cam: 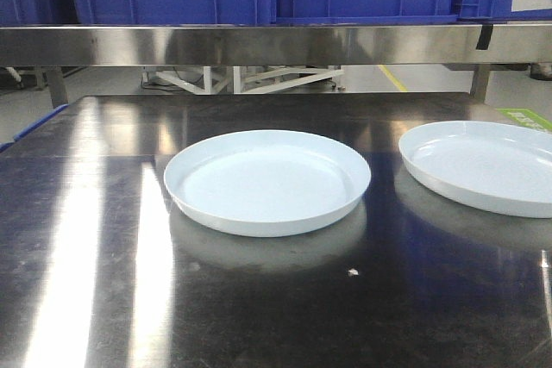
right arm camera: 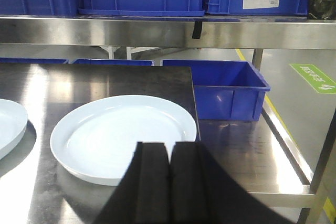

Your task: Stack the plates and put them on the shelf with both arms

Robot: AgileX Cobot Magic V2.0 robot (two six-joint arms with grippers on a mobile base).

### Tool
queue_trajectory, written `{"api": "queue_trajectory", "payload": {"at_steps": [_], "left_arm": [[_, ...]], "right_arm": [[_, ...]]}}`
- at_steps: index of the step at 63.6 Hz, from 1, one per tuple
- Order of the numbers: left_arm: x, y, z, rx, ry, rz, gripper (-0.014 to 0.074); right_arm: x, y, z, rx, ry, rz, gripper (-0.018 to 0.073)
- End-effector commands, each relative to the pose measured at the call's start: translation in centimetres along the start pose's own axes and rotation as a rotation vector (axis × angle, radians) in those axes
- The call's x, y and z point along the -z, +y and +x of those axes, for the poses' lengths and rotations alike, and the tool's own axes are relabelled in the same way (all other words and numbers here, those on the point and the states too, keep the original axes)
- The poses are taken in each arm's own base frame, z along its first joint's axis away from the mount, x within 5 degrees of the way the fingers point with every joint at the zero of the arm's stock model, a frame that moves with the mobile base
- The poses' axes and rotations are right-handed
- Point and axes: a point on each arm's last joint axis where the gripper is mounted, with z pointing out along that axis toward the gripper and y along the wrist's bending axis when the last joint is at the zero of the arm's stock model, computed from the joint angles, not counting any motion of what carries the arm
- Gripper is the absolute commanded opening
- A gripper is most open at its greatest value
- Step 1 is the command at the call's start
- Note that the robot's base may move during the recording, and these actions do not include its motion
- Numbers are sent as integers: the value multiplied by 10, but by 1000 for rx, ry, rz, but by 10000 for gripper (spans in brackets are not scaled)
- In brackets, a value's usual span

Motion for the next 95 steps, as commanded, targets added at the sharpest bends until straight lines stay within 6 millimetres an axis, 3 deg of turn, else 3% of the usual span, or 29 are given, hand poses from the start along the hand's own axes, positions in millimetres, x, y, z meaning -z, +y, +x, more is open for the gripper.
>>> {"api": "queue_trajectory", "payload": {"at_steps": [1,26,49,70,79,95], "left_arm": [[14,3,-16,0,-162,-29,80],[65,0,-11,0,-338,-17,80],[66,1,-10,-47,-338,-35,80],[71,21,-12,71,-362,-271,80],[72,23,-13,134,-372,-289,80],[72,23,-13,122,-370,-289,80]], "right_arm": [[2,0,-9,7,-104,5,49],[2,0,-9,7,-104,5,49],[2,0,-9,7,-104,5,49],[2,0,-9,7,-104,5,49],[2,0,-9,7,-104,5,49],[4,-1,-19,7,-224,8,49]]}}
